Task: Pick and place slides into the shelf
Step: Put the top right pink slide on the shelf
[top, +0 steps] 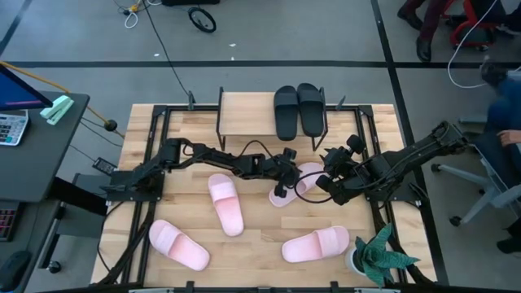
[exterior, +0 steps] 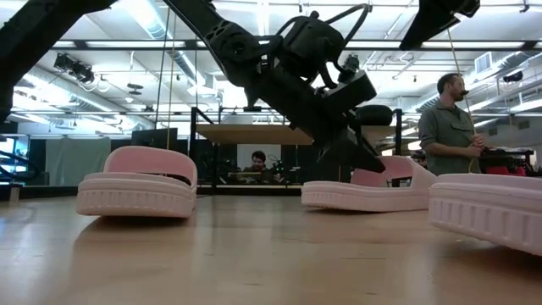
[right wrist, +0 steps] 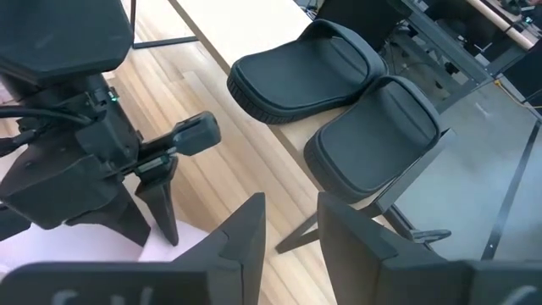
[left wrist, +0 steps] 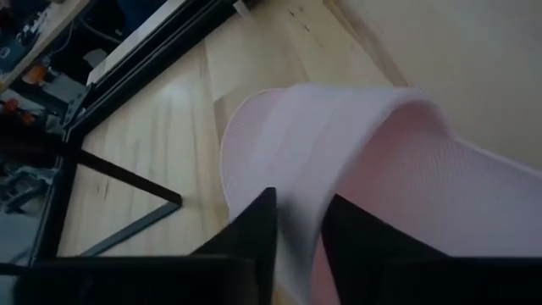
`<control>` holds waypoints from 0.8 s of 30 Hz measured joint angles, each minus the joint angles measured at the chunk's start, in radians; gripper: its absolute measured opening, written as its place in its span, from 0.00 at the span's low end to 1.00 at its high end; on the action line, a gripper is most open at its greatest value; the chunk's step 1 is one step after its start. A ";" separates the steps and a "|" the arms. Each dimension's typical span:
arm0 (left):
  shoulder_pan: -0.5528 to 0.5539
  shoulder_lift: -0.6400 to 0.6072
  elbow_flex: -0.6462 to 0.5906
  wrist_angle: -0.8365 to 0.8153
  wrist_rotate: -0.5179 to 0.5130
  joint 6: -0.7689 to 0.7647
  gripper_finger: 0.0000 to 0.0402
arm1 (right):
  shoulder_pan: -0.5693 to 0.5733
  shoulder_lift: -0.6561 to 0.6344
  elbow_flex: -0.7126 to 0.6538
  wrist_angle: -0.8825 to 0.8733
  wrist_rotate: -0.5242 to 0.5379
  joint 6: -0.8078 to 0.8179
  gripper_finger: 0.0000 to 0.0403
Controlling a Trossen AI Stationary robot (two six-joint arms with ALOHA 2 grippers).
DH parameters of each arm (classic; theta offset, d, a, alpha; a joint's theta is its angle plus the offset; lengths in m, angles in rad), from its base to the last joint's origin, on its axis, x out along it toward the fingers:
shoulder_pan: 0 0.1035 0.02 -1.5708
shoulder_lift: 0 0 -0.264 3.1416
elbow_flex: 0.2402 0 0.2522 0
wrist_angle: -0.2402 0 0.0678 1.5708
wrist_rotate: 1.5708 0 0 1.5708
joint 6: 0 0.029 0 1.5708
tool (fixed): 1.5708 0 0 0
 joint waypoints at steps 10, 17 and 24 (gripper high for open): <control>-0.110 -0.131 -0.001 -0.251 -0.249 -0.288 0.05 | 0.000 -0.001 0.000 -0.011 0.001 -0.018 0.28; -0.223 -0.369 0.000 -0.647 -0.464 -0.416 0.05 | 0.000 -0.005 0.000 -0.016 0.016 -0.024 0.28; -0.266 -0.578 -0.001 -0.938 -0.882 -0.422 0.03 | 0.000 -0.005 0.000 -0.015 0.018 0.007 0.28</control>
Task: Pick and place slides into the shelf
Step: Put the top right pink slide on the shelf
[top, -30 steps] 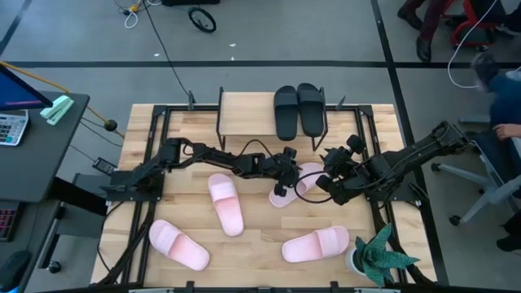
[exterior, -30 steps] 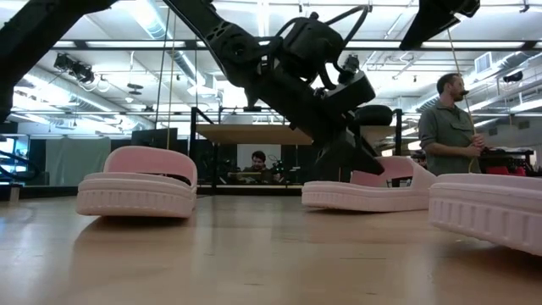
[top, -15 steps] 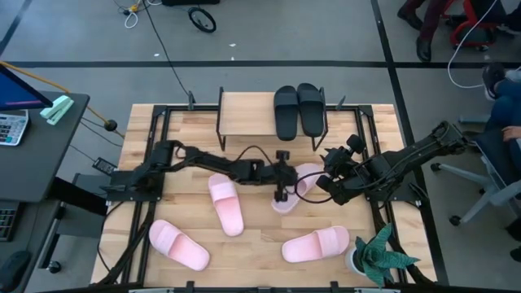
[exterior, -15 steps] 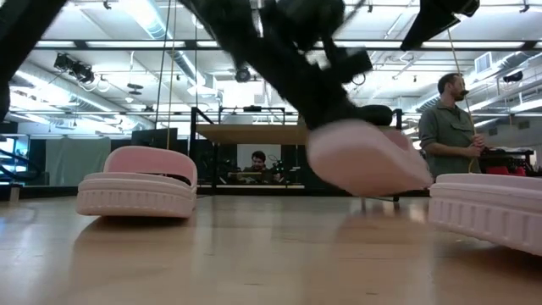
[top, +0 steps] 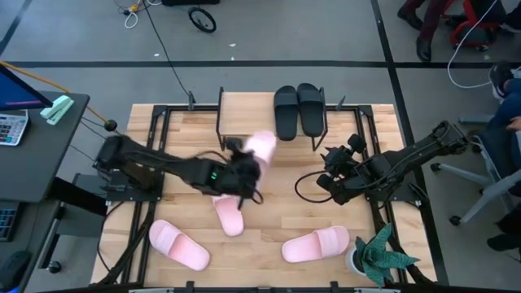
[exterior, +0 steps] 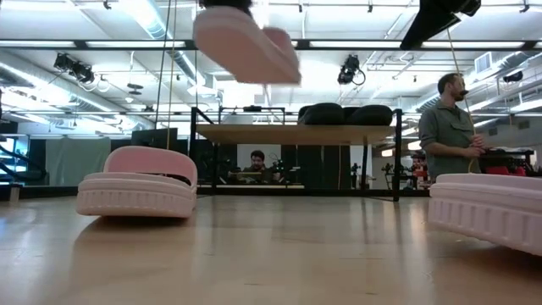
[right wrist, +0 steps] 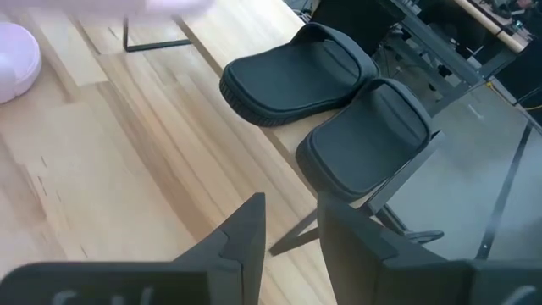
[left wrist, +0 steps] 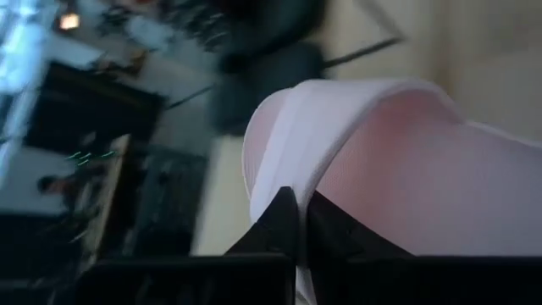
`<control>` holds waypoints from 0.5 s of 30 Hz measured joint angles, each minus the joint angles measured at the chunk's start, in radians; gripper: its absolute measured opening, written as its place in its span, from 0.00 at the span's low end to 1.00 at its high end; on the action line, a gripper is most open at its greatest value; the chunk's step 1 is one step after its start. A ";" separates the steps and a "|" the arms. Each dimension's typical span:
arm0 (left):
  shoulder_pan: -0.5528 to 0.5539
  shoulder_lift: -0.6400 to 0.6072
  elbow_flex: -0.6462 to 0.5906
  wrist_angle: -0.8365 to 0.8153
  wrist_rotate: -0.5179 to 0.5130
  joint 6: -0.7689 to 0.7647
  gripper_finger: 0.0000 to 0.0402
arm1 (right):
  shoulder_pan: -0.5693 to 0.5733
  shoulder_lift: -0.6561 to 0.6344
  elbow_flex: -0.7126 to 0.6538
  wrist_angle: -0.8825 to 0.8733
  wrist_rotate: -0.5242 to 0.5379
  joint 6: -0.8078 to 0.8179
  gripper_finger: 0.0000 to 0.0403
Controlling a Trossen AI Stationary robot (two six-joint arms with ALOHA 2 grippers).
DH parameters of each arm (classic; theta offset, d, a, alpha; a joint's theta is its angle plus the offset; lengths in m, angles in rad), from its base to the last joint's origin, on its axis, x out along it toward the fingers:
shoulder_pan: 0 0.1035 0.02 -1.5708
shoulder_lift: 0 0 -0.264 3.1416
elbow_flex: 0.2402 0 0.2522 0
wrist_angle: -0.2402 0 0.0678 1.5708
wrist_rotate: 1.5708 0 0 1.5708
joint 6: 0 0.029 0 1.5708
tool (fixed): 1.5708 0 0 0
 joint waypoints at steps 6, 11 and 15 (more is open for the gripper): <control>0.138 -0.129 0.001 -0.013 -0.013 -0.021 0.03 | 0.000 0.000 0.000 0.004 0.000 0.003 0.28; 0.337 -0.144 0.001 -0.001 0.011 -0.014 0.03 | 0.000 0.000 0.000 0.004 0.000 0.003 0.28; 0.480 -0.111 -0.001 0.015 0.160 0.032 0.03 | 0.000 0.000 0.000 0.004 0.000 0.003 0.28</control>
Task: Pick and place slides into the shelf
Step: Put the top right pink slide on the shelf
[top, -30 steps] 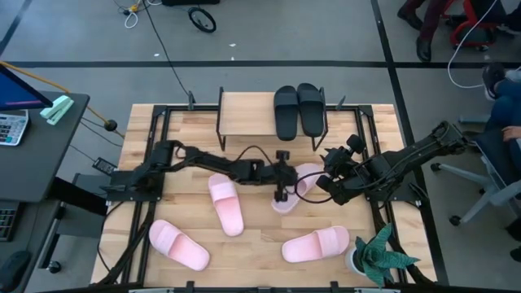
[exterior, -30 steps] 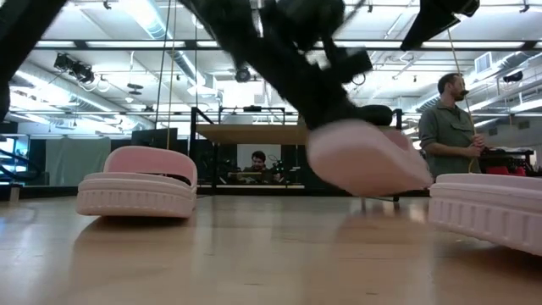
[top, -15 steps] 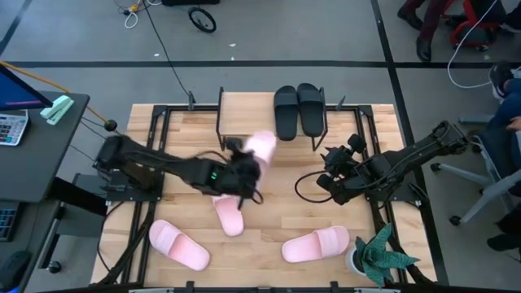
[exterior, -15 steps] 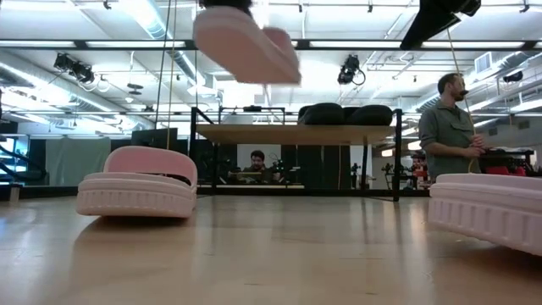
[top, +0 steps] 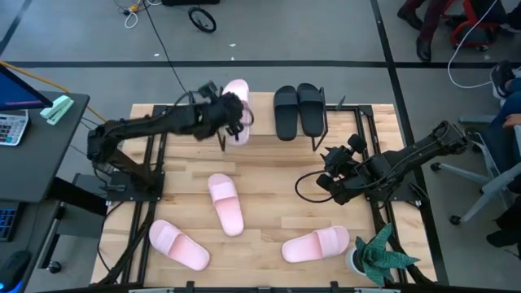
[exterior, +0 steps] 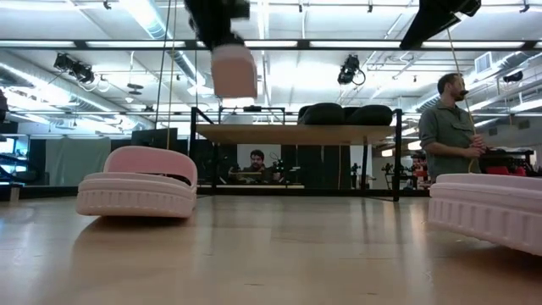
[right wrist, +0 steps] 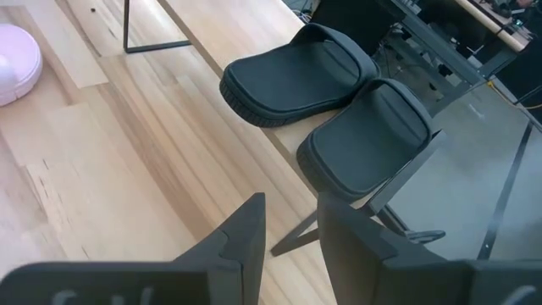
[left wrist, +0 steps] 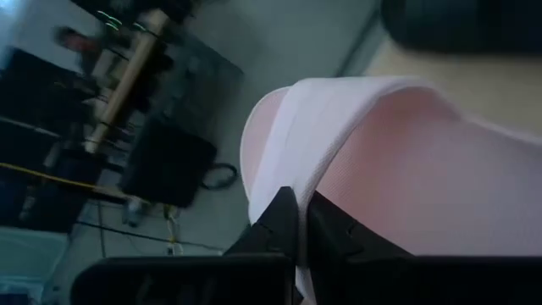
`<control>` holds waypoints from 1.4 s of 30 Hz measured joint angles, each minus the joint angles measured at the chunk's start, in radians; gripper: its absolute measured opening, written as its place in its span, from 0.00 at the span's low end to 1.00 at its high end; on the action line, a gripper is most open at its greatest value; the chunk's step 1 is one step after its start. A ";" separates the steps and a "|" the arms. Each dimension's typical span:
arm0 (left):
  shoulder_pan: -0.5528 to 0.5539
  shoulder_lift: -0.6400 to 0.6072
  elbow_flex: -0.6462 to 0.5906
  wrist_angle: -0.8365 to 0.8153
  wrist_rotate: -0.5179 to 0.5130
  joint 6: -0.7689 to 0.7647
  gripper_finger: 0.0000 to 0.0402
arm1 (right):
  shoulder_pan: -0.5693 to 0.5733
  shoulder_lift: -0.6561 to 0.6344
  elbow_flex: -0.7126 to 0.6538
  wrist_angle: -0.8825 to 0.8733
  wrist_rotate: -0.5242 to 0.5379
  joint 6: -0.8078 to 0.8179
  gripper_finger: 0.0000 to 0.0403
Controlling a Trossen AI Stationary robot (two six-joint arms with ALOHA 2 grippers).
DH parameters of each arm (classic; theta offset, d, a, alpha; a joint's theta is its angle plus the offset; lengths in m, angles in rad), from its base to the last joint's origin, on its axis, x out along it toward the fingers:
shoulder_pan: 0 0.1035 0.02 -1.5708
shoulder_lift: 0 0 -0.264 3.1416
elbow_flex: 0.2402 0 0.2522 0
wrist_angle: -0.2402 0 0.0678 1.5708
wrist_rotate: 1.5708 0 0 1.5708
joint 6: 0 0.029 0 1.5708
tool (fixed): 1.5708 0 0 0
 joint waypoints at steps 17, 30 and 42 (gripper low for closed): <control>0.185 0.169 -0.001 0.091 0.081 0.133 0.03 | 0.000 0.000 0.000 0.000 0.000 -0.003 0.28; 0.184 0.169 -0.001 -0.029 0.081 0.133 0.15 | 0.000 0.000 0.000 0.000 0.000 -0.002 0.28; 0.194 0.169 -0.001 0.002 0.077 0.133 0.23 | 0.000 0.000 0.000 0.003 0.000 0.001 0.28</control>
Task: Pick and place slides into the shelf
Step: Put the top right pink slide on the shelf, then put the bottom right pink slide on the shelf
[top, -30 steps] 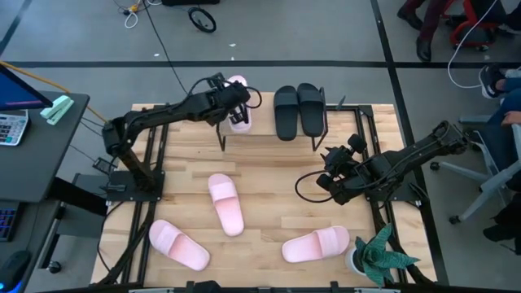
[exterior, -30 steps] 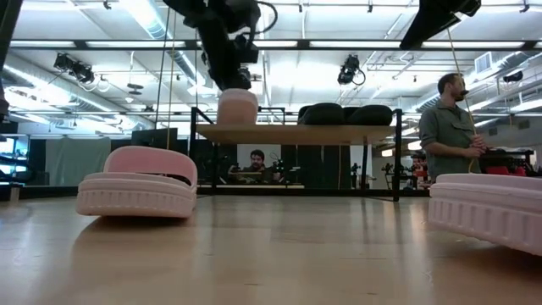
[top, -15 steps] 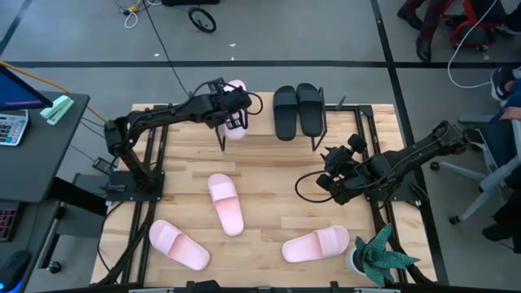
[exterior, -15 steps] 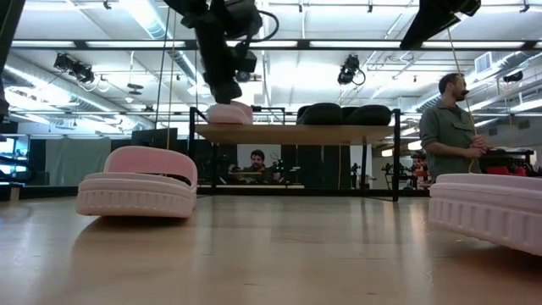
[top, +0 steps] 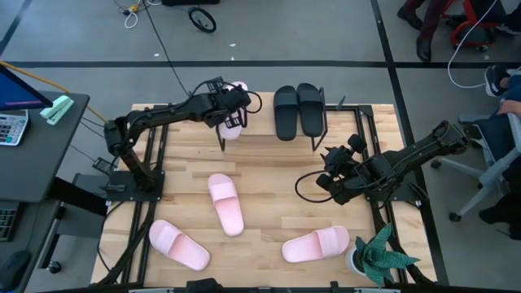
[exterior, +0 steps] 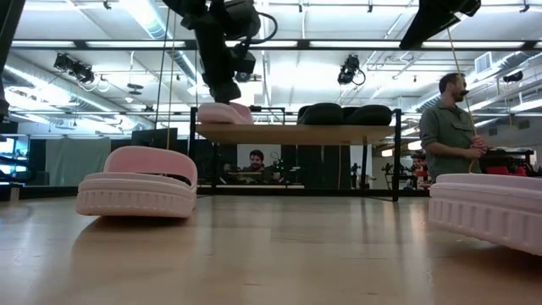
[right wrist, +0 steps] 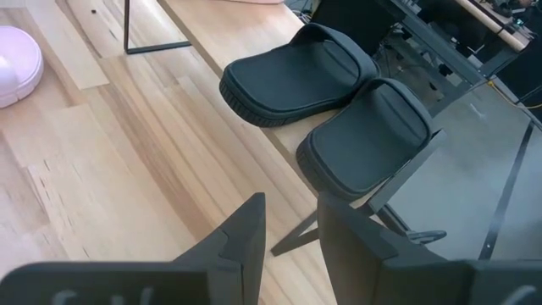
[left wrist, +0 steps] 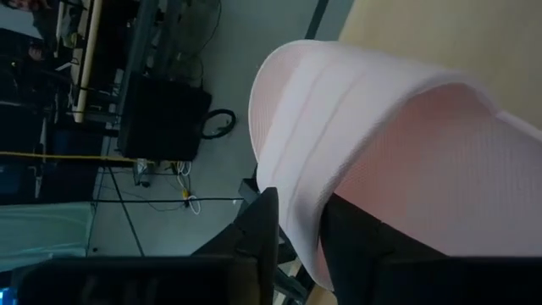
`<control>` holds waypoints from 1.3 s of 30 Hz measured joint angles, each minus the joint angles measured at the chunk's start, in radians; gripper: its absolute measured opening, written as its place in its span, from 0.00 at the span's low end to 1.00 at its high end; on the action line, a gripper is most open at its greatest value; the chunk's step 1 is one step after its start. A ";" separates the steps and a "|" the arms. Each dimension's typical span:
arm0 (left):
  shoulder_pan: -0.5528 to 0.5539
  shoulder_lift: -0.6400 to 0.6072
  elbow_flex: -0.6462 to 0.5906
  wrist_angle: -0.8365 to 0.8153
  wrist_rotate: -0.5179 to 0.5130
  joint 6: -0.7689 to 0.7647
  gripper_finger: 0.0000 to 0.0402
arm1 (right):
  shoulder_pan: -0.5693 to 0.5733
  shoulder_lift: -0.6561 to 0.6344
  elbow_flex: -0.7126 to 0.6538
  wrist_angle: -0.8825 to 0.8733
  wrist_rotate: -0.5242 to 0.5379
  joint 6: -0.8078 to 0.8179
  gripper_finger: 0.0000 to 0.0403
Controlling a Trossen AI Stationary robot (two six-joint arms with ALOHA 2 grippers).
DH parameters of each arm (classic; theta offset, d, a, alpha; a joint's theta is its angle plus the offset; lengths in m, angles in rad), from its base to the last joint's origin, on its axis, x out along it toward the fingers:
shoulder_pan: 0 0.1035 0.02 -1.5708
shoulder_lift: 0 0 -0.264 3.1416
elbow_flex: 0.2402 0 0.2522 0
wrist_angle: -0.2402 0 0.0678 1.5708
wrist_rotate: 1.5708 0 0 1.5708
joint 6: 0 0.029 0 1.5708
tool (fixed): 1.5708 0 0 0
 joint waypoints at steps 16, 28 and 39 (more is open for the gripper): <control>0.023 0.000 0.000 0.005 0.000 -0.024 0.27 | 0.000 0.000 0.000 0.001 0.000 0.000 0.28; -0.001 0.000 0.002 -0.057 0.139 -0.060 0.41 | 0.000 0.000 0.000 0.001 0.000 0.000 0.28; -0.097 -0.075 0.002 -0.105 0.017 -0.066 0.42 | 0.000 0.000 0.000 0.001 0.000 -0.001 0.28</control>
